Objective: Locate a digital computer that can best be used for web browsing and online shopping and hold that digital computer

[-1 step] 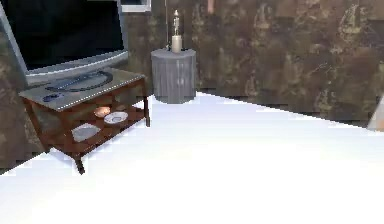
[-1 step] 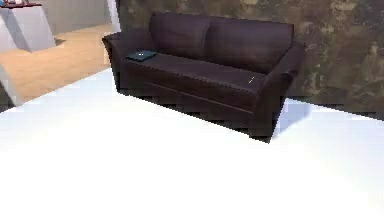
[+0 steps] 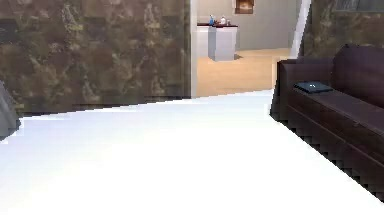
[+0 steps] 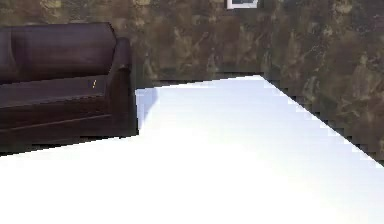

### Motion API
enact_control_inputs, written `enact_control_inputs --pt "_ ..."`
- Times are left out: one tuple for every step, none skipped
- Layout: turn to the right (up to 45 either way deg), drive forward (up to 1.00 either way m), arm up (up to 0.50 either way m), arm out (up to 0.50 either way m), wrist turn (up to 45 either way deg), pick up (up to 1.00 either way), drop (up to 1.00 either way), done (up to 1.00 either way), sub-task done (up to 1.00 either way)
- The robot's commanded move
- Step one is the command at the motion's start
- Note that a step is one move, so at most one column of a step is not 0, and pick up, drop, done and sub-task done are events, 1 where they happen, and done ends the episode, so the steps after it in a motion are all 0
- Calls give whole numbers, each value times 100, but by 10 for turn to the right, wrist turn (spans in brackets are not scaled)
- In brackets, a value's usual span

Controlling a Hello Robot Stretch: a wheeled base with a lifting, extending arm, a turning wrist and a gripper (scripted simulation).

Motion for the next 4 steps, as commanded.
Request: enact_control_inputs --pt "300 0 0 0 0 0 0 0 0" --pt "0 100 0 0 0 0 0 0 0" --pt "0 75 0 0 0 0 0 0 0" --pt "-450 0 0 0 0 0 0 0 0"
